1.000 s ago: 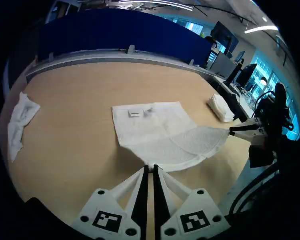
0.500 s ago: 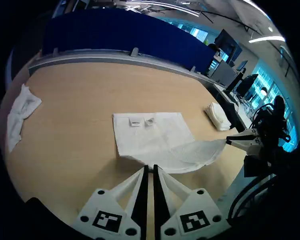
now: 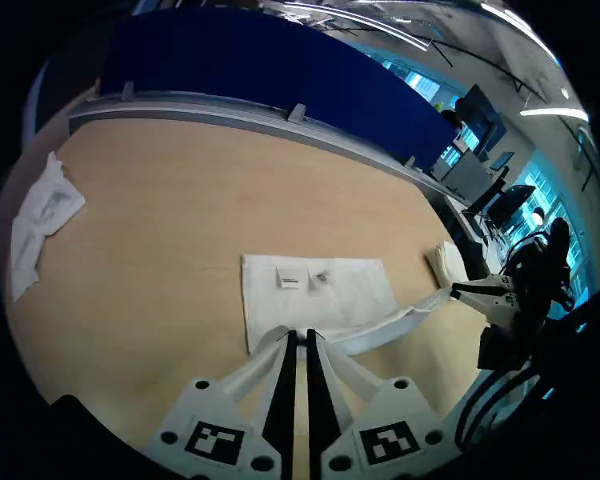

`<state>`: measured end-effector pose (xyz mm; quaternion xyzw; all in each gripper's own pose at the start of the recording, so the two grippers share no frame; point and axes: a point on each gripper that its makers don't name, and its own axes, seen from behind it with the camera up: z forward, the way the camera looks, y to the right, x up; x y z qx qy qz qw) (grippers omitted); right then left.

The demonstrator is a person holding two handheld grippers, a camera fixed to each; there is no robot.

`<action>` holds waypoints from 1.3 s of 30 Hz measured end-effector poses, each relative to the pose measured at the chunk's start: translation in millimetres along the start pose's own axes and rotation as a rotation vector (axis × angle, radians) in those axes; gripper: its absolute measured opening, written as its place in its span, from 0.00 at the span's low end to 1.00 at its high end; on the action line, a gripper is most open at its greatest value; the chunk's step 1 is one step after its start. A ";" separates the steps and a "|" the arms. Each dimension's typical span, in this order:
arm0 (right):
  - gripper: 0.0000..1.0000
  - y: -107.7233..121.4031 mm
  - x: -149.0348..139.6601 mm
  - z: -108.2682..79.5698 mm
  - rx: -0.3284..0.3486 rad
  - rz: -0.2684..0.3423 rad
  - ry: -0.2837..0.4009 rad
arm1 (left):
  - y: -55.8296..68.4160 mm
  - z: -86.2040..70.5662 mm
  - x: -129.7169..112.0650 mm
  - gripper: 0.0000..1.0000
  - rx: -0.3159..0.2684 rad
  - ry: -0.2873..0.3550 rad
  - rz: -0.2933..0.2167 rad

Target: Fold towel

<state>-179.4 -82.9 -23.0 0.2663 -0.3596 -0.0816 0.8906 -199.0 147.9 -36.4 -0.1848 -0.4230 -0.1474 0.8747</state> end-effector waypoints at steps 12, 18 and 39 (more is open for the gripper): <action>0.11 31.4 8.6 57.3 -0.025 0.034 -0.031 | -25.4 54.9 25.1 0.08 0.038 -0.020 -0.008; 0.11 37.7 -0.2 70.3 -0.034 0.056 -0.052 | -33.7 75.7 22.7 0.08 0.043 -0.046 -0.015; 0.60 56.2 -8.3 95.1 -0.104 0.067 -0.076 | -69.3 116.9 29.4 0.54 0.121 -0.055 0.004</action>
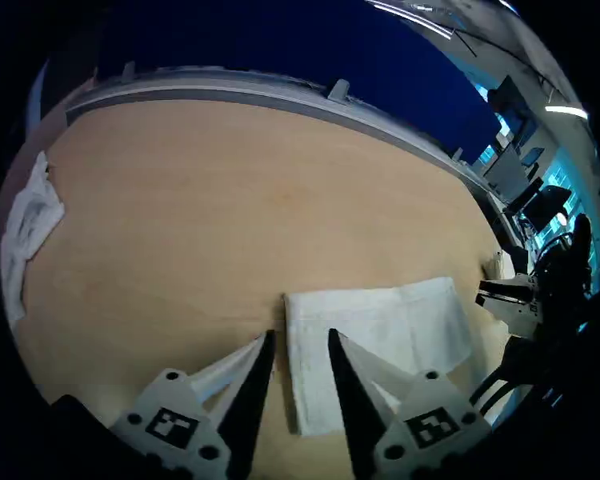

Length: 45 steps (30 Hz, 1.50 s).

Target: Fold towel

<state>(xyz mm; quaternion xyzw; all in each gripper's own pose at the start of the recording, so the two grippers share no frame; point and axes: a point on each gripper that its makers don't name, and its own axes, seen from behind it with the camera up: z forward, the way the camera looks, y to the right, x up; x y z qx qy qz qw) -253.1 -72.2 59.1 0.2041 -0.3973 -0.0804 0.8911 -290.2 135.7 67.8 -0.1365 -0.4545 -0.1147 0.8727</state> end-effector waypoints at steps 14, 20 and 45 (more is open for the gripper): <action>0.90 1.3 -2.4 -14.2 -0.017 0.004 0.026 | -1.3 -23.0 0.0 0.95 0.022 0.034 0.106; 0.90 -5.7 -12.6 -27.2 -0.014 -0.007 0.024 | -0.4 -40.7 -13.1 0.95 0.034 0.040 0.129; 0.90 -32.9 -64.5 -57.7 0.043 -0.046 -0.025 | 0.7 -87.3 -77.4 0.95 0.060 0.018 0.137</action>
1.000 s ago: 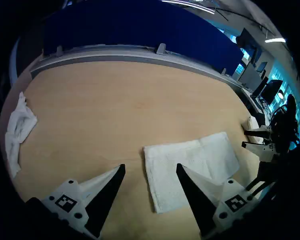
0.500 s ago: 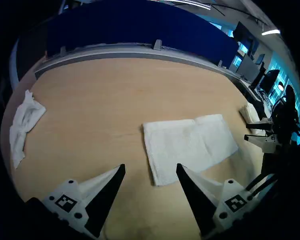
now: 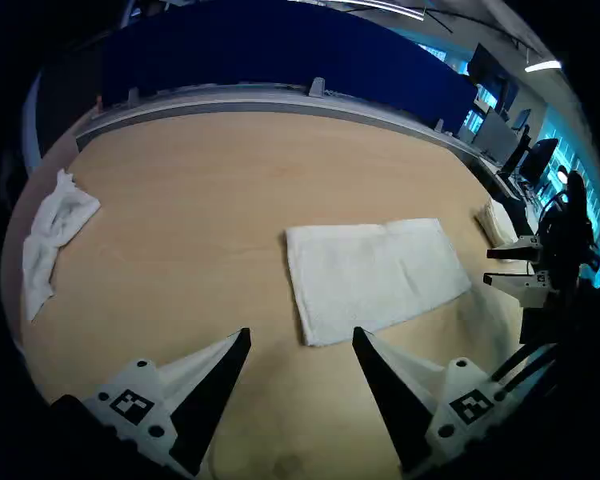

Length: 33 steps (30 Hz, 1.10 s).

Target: Fold towel

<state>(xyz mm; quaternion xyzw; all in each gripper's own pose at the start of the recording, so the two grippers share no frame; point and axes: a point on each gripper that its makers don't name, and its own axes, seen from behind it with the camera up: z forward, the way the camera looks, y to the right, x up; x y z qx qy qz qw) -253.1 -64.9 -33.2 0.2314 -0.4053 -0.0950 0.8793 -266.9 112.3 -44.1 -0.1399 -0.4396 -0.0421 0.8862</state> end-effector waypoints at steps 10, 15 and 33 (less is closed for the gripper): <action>0.88 -8.8 -23.4 7.0 0.070 -0.088 -0.056 | -3.5 -25.6 -33.0 0.95 0.035 -0.012 -0.029; 0.83 -12.1 -30.1 11.0 0.098 -0.119 -0.077 | -5.3 -35.6 -50.8 0.95 0.050 -0.024 -0.054; 0.35 -16.4 -36.0 24.7 0.130 -0.145 -0.106 | 2.3 -46.9 -77.7 0.95 0.049 -0.044 -0.120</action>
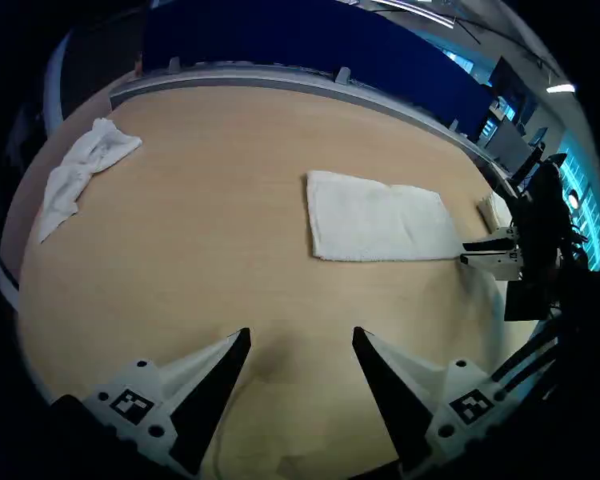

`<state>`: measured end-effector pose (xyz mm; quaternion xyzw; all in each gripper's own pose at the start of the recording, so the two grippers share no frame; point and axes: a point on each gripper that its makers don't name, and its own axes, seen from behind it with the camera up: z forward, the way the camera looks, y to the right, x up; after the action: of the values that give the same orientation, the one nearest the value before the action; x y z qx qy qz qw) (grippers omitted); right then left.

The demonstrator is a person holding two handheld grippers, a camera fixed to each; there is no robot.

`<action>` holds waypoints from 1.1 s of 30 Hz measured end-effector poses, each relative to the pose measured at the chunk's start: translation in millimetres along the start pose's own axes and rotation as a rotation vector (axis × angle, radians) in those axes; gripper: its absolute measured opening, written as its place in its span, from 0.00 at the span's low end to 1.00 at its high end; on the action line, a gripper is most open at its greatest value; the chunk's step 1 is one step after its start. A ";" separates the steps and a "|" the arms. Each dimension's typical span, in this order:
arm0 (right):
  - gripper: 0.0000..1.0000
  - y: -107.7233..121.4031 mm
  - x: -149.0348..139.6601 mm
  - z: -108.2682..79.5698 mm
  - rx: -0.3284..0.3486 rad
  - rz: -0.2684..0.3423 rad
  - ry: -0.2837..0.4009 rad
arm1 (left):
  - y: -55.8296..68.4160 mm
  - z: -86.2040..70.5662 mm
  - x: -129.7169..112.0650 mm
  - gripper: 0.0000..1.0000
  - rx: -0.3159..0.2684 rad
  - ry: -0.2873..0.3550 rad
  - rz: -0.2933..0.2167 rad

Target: Fold towel

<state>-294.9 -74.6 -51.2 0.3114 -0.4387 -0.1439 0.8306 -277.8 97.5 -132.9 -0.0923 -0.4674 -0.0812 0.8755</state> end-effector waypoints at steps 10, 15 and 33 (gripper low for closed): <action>0.25 -4.4 -2.5 1.9 0.011 -0.003 -0.019 | -1.0 3.2 -2.9 0.95 0.001 -0.002 -0.009; 0.21 -5.1 -2.2 1.0 0.010 -0.005 -0.026 | -0.9 2.0 -2.7 0.95 -0.001 -0.001 -0.013; 0.06 -1.6 24.4 -6.5 -0.021 -0.018 0.006 | -0.8 -5.3 2.0 0.95 -0.014 0.018 -0.027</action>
<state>-275.6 -85.8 -39.4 0.3071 -0.4317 -0.1548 0.8339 -272.7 95.3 -134.1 -0.0915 -0.4599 -0.0971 0.8779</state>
